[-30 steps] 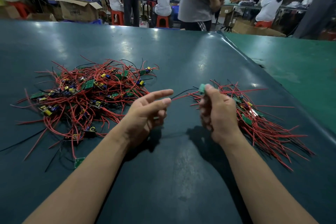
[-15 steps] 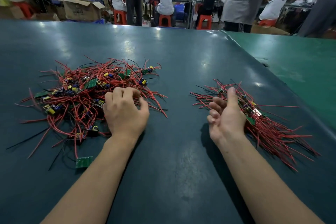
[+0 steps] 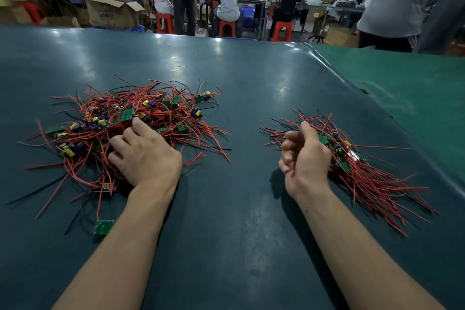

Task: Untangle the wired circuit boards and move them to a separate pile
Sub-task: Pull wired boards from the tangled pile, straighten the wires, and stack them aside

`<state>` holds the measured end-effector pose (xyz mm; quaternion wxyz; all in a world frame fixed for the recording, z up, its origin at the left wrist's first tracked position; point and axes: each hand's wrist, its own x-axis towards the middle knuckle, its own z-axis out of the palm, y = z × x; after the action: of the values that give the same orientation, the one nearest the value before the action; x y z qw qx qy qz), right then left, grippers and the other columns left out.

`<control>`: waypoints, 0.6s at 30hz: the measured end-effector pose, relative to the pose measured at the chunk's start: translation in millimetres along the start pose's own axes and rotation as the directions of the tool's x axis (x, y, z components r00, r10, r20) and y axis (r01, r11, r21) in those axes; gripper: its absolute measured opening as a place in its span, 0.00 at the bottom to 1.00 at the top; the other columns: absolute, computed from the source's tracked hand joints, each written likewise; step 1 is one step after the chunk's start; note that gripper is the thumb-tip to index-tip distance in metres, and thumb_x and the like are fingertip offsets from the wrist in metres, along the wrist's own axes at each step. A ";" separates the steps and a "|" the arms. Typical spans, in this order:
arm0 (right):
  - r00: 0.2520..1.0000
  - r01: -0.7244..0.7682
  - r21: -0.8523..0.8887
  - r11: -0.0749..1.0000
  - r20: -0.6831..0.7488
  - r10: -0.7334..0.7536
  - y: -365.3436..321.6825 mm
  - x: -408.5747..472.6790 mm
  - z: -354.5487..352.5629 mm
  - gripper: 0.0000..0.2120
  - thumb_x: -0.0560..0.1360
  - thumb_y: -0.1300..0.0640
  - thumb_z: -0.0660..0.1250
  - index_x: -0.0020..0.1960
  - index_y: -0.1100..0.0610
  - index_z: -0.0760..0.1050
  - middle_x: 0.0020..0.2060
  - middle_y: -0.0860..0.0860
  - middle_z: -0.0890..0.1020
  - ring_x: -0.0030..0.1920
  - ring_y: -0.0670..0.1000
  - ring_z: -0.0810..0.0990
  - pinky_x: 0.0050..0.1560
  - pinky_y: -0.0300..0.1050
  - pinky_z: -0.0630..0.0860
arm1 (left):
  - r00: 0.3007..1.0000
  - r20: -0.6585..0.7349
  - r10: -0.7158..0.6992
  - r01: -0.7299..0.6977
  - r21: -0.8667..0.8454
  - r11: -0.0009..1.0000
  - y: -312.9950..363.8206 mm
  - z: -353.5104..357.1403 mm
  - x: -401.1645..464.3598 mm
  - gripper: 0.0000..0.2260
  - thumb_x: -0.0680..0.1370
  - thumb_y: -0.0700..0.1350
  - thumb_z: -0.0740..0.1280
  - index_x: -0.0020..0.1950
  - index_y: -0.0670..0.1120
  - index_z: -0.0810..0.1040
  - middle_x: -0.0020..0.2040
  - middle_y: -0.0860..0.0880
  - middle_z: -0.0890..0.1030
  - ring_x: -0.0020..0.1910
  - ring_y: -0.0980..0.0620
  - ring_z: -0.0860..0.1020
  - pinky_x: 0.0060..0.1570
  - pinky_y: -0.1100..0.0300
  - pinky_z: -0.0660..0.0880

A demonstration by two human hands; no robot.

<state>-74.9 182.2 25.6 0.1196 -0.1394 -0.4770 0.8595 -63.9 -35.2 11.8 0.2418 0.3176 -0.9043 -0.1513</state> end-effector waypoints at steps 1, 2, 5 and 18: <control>1.000 0.012 -0.006 1.000 -0.005 -0.012 0.1 -0.1 -0.4 0.18 0.80 0.51 0.62 0.35 0.59 0.74 0.22 0.50 0.74 0.18 0.47 0.64 0.20 0.34 0.59 | 1.000 -0.002 0.015 -0.015 -0.030 0.999 -1.7 -0.2 1.4 0.23 0.73 0.39 0.64 0.69 0.39 0.67 0.65 0.35 0.71 0.64 0.34 0.66 0.62 0.42 0.64; 1.000 0.023 -0.008 1.000 -0.011 -0.023 -0.3 0.0 -1.0 0.18 0.80 0.51 0.62 0.35 0.59 0.74 0.22 0.50 0.74 0.18 0.47 0.64 0.20 0.34 0.59 | 1.000 -0.005 0.025 -0.025 -0.075 0.997 -3.7 -0.4 3.3 0.22 0.73 0.37 0.64 0.68 0.39 0.70 0.64 0.35 0.71 0.63 0.34 0.66 0.62 0.43 0.64; 0.999 0.036 0.005 0.999 -0.028 -0.035 -2.0 1.0 -2.3 0.17 0.80 0.52 0.63 0.35 0.59 0.74 0.23 0.51 0.74 0.18 0.47 0.64 0.20 0.34 0.58 | 0.996 -0.077 0.039 -0.056 -0.239 0.969 -4.9 -2.2 4.5 0.21 0.74 0.34 0.64 0.67 0.42 0.73 0.62 0.37 0.74 0.62 0.36 0.70 0.61 0.48 0.66; 1.000 0.002 0.007 1.000 0.017 -0.002 1.0 2.3 -1.6 0.16 0.79 0.52 0.63 0.35 0.59 0.74 0.23 0.50 0.74 0.19 0.47 0.64 0.21 0.33 0.58 | 0.991 0.121 0.055 -0.056 0.013 0.998 0.4 -7.1 -9.3 0.18 0.72 0.40 0.66 0.61 0.40 0.71 0.62 0.37 0.72 0.61 0.34 0.69 0.60 0.44 0.67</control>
<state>-76.5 183.7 23.7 0.1168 -0.1314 -0.4752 0.8621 -53.9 -29.8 14.7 0.1885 0.2846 -0.9269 -0.1562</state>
